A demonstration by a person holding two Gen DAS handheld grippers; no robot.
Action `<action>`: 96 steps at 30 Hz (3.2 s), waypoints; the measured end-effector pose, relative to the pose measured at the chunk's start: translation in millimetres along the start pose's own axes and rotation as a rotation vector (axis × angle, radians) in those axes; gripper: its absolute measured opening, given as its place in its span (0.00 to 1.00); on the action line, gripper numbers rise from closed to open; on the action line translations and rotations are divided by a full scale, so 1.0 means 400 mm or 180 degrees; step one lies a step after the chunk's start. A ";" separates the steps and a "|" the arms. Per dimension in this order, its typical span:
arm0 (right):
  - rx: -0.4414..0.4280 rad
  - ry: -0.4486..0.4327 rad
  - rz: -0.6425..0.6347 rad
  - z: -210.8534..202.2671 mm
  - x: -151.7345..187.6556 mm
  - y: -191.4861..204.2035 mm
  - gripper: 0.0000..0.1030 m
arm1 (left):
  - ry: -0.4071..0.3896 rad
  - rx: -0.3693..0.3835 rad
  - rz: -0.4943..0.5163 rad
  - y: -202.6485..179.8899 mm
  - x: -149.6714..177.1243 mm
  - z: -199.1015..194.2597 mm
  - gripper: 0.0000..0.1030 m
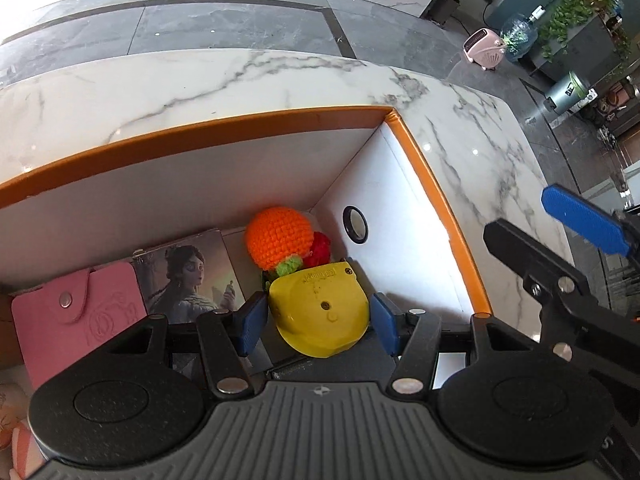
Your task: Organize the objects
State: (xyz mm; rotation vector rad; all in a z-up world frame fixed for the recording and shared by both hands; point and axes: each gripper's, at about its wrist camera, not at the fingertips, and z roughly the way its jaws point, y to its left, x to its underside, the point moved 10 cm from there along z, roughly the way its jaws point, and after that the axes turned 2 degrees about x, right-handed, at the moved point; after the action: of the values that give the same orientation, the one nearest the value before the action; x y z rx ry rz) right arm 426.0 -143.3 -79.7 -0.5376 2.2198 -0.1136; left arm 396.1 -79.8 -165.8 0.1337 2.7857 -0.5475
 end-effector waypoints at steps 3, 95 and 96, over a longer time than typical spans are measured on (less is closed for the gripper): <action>0.0012 0.0004 0.0202 -0.003 0.022 0.010 0.47 | -0.0016 0.0026 -0.0001 -0.002 0.003 0.012 0.64; -0.0505 -0.0278 0.0810 -0.595 0.255 0.281 0.85 | -0.1947 -0.1585 0.0028 0.015 0.530 -0.584 0.90; -0.0503 -0.0276 0.0803 -0.595 0.256 0.283 0.85 | -0.1944 -0.1594 0.0035 0.014 0.530 -0.583 0.90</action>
State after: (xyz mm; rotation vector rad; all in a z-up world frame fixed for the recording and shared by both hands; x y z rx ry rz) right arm 150.8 -106.7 -26.4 -0.3357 2.2022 0.2143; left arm 131.8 22.0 -26.9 -0.1117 2.2281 0.1181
